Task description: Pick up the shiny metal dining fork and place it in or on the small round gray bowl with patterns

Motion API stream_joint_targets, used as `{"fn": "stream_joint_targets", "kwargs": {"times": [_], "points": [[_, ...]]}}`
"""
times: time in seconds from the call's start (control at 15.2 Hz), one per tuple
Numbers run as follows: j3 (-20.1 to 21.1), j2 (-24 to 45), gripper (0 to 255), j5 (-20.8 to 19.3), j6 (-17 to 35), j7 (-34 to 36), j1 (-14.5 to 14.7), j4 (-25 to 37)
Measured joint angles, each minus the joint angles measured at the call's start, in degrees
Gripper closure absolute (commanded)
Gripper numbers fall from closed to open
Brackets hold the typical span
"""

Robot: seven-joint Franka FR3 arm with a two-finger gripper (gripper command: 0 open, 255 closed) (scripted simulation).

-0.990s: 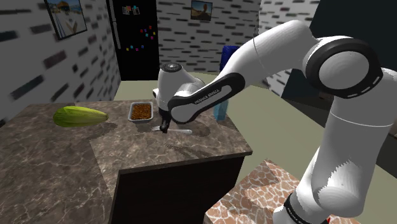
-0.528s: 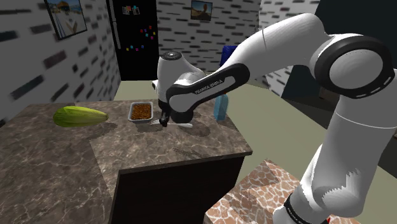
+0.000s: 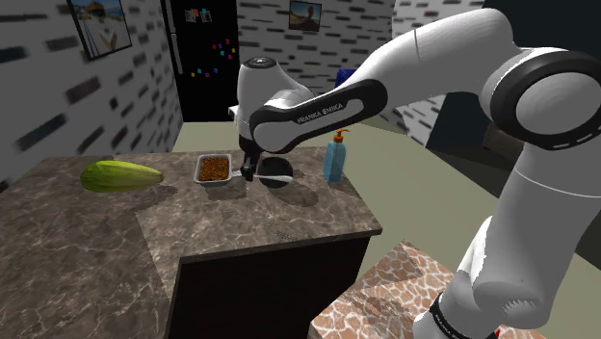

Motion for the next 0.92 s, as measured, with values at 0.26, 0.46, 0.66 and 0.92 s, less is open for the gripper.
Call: {"fn": "stream_joint_targets", "kwargs": {"times": [0.26,0.46,0.66,0.92], "points": [[0.1,-0.9,255,0.7,-2.6,-0.7,0.0,1.8],[-0.1,-1.0,255,1.1,-4.1,-1.7,-0.3,3.4],[-1.4,0.7,255,1.8,-3.9,-5.2,-2.1,5.3],[-3.3,4.0,255,2.7,-3.2,-10.1,-4.7,8.6]]}}
